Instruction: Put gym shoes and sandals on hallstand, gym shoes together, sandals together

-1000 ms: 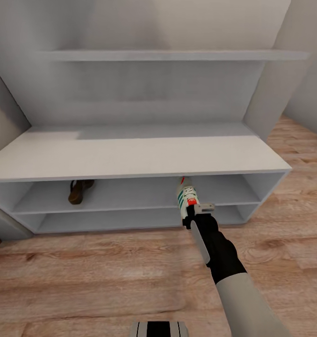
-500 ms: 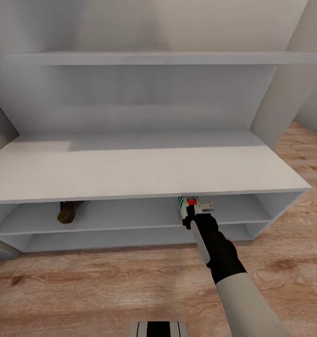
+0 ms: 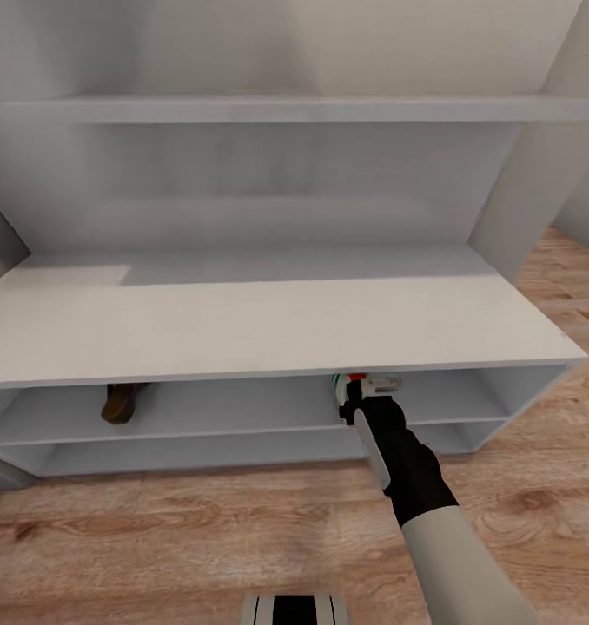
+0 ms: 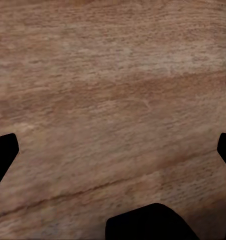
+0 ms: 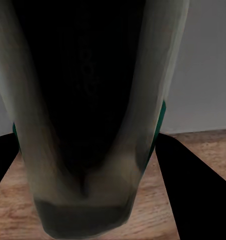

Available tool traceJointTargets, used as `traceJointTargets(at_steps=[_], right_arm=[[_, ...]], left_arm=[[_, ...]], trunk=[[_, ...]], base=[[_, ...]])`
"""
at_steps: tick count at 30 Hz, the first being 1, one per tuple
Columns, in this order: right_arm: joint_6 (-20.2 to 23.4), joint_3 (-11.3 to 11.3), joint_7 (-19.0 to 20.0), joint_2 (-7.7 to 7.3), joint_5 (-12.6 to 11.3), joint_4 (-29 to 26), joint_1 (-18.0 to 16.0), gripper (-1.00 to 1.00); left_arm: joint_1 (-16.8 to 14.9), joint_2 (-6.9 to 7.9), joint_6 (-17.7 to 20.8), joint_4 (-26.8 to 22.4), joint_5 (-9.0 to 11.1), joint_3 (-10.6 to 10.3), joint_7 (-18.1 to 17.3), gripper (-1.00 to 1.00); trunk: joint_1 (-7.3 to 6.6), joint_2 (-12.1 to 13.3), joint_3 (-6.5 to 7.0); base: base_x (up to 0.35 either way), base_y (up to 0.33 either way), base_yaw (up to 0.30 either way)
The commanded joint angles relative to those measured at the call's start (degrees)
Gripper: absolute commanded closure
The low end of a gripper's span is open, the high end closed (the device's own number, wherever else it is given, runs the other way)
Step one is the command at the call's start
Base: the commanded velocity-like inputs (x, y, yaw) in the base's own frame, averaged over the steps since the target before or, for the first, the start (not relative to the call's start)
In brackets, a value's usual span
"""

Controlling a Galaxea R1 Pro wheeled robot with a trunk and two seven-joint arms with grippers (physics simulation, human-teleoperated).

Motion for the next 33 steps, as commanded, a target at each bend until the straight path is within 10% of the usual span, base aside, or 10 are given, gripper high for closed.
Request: traceJointTargets(at_steps=[1,29,30,33], right_arm=[[0.16,0.06,-0.50,0.00,-0.48,-0.04,-0.03,1.00],[0.16,-0.07,-0.50,0.00,-0.48,0.04,-0.03,1.00],[0.16,-0.09,-0.50,0.00,-0.48,0.04,-0.03,-1.00],[0.16,-0.11,-0.50,0.00,-0.48,0.08,-0.03,-1.00]], left_arm=[[-0.03,-0.02,0.08,0.07,0.34,0.14,-0.46,-1.00],[-0.03,0.02,0.08,0.07,0.34,0.09,-0.46,-1.00],[-0.03,0.02,0.08,0.07,0.34,0.09,-0.46,-1.00],[-0.03,0.02,0.08,0.07,0.34,0.08,-0.46,-1.00]], trunk=[[0.01,-0.02,-0.04],[0.01,-0.02,-0.04],[0.01,-0.02,-0.04],[0.01,-0.02,-0.04]], base=[[0.191,0.000,0.000],[0.073,0.000,0.000],[0.001,0.000,0.000],[0.000,0.000,0.000]])
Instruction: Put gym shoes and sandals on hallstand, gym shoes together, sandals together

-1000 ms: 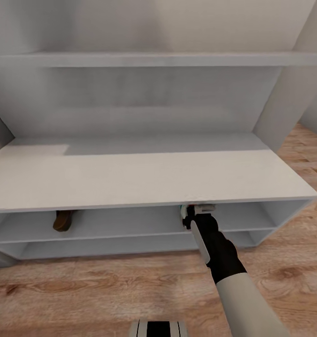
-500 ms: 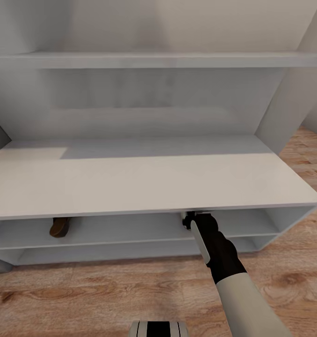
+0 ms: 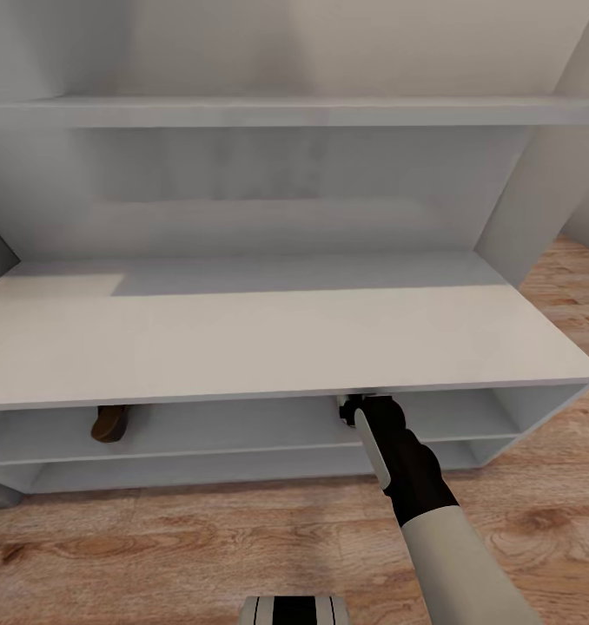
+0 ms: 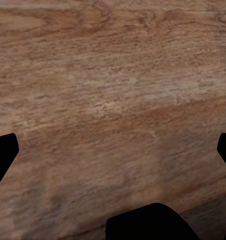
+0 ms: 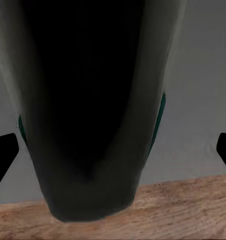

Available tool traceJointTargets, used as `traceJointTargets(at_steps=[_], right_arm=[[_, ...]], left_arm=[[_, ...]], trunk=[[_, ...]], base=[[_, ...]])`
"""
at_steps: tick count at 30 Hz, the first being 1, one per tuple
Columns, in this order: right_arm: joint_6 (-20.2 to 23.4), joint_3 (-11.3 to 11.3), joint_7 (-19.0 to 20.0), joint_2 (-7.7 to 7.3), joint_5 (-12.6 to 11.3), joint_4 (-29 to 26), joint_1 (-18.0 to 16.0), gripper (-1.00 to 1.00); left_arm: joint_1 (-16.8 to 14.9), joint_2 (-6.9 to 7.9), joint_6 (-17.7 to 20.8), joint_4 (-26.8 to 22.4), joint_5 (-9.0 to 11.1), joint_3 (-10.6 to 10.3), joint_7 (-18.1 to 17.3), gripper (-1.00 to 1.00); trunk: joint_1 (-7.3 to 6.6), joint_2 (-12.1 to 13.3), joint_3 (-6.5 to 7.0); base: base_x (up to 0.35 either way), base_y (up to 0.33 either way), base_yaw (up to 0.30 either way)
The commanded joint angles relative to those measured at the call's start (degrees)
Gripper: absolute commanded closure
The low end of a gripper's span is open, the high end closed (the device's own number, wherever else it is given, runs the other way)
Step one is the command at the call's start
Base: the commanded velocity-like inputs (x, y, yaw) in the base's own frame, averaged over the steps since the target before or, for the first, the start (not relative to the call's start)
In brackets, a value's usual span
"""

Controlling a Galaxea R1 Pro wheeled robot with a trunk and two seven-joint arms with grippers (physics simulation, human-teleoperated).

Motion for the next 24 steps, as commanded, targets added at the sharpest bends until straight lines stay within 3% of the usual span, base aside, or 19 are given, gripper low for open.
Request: traceJointTargets(at_steps=[1,12,24], right_arm=[[0.17,0.06,-0.48,0.00,-0.47,-0.04,-0.03,-1.00],[0.17,0.06,-0.48,0.00,-0.47,-0.12,-0.03,-1.00],[0.17,0.06,-0.48,0.00,-0.47,-0.08,-0.03,-1.00]], left_arm=[[-0.03,-0.01,0.08,0.07,0.34,0.16,-0.46,-1.00],[-0.03,-0.01,-0.07,0.07,0.38,0.17,-0.46,-1.00],[-0.03,-0.01,-0.09,0.07,0.34,0.15,-0.46,-1.00]], trunk=[[-0.01,-0.02,-0.04],[-0.01,-0.02,-0.04],[-0.01,-0.02,-0.04]], base=[[0.000,0.000,0.000],[-0.014,0.000,0.000],[-0.296,0.000,0.000]])
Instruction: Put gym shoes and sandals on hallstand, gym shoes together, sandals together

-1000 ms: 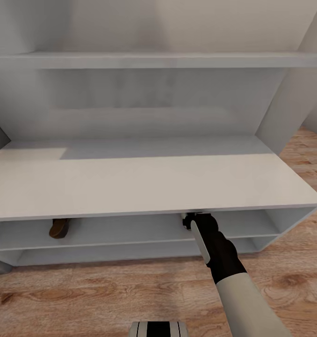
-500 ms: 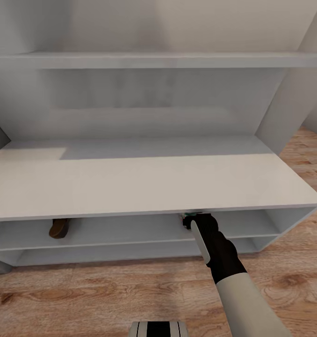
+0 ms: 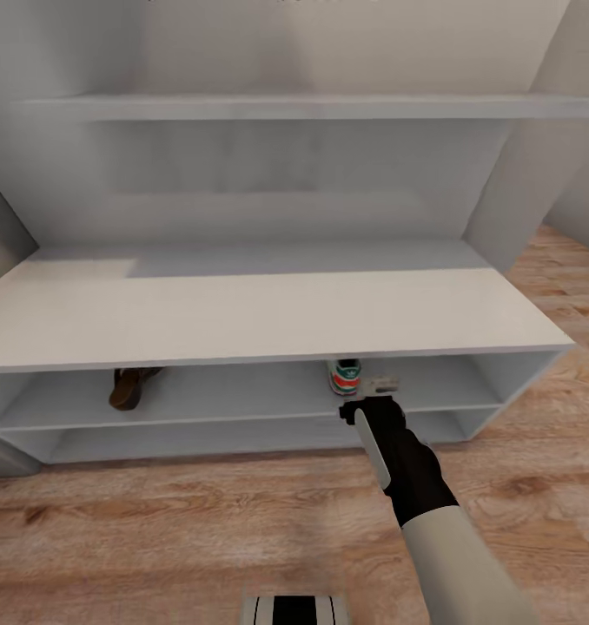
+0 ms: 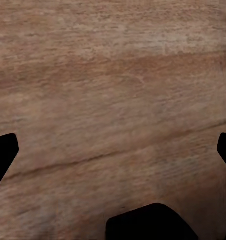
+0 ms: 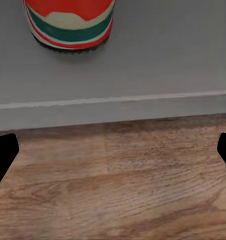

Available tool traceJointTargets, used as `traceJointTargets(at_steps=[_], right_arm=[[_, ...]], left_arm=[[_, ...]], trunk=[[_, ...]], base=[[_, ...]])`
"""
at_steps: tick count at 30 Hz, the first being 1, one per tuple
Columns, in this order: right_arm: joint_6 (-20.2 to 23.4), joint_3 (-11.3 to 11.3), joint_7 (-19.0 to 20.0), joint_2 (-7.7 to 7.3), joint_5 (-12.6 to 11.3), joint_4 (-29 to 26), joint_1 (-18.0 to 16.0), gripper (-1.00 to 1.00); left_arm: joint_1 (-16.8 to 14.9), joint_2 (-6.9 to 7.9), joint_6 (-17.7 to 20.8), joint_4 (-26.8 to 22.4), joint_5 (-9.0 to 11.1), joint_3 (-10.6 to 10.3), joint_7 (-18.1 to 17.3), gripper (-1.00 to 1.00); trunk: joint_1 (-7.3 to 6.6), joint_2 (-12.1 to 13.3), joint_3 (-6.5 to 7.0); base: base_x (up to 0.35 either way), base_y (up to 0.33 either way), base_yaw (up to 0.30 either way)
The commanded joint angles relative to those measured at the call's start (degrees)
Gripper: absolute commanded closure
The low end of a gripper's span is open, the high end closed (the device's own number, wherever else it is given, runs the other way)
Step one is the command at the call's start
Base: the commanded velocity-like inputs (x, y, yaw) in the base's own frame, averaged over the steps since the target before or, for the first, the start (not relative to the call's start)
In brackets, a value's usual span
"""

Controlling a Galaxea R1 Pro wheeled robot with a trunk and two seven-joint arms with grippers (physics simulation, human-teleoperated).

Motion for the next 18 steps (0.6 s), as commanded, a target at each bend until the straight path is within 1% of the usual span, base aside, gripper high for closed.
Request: traceJointTargets(at_steps=[1,18], right_arm=[[0.17,0.06,-0.49,0.00,-0.46,-0.04,-0.03,-1.00],[0.17,0.21,-0.49,0.00,-0.46,0.22,-0.03,-1.00]], left_arm=[[-0.03,-0.01,0.09,0.07,0.34,0.15,-0.47,-1.00],[-0.03,-0.03,0.09,0.07,0.34,0.15,-0.47,-1.00]], trunk=[[-0.05,-0.02,-0.04],[-0.05,-0.02,-0.04]], base=[[-0.335,0.000,0.000],[-0.336,0.000,0.000]])
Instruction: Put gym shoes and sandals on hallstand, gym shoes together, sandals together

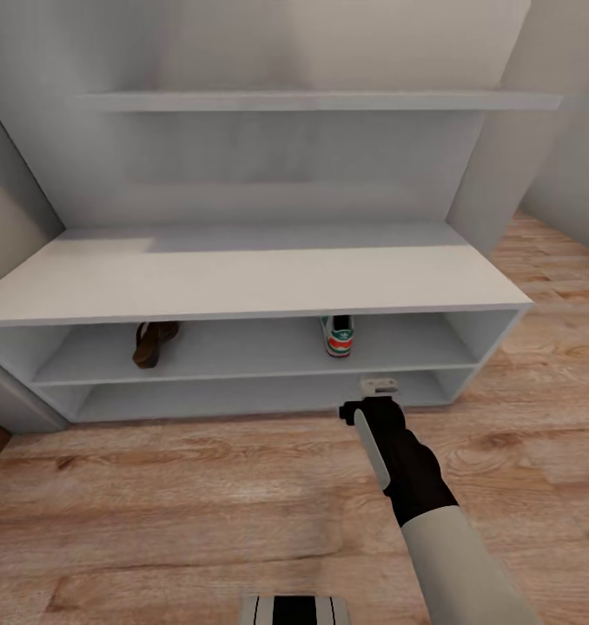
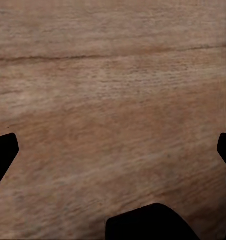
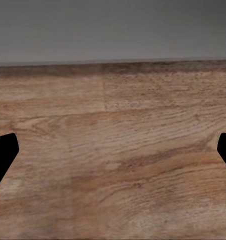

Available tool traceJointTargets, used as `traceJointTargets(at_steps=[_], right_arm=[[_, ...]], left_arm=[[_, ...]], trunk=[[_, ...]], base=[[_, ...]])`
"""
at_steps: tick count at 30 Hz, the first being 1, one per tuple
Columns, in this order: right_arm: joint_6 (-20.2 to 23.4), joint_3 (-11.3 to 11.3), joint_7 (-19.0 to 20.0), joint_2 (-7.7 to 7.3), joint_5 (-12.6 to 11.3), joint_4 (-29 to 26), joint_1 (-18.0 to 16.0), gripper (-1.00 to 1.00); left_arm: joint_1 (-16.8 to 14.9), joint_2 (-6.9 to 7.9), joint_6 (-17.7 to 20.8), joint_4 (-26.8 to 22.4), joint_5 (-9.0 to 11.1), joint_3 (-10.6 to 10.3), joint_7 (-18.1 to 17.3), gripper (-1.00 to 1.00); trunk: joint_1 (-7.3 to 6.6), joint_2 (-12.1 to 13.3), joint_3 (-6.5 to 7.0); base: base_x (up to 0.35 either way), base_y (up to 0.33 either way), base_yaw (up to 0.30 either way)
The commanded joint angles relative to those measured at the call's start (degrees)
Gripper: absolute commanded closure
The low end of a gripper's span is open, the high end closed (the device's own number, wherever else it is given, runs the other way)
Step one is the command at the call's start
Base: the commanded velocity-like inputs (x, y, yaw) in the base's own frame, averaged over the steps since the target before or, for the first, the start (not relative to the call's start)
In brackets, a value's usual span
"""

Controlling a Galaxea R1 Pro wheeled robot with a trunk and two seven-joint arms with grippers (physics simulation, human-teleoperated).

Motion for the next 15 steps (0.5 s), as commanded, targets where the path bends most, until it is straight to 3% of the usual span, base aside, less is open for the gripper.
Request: traceJointTargets(at_steps=[1,9,15], right_arm=[[0.17,0.09,-0.49,0.00,-0.46,-0.01,-0.03,-1.00],[0.09,0.25,-0.41,0.00,-0.48,0.21,0.01,-1.00],[0.05,0.26,-0.26,0.00,-0.46,1.84,0.12,-1.00]], left_arm=[[-0.03,0.00,0.09,0.07,0.34,0.16,-0.47,-1.00],[-0.03,0.01,0.09,0.07,0.34,0.23,-0.47,-1.00],[-0.03,0.02,0.09,0.07,0.34,0.24,-0.47,-1.00]], trunk=[[-0.05,-0.02,-0.04],[-0.05,-0.02,-0.04],[-0.05,-0.02,-0.04]], base=[[-0.337,0.000,0.000],[-0.299,0.000,0.000],[-0.068,0.000,0.000]])
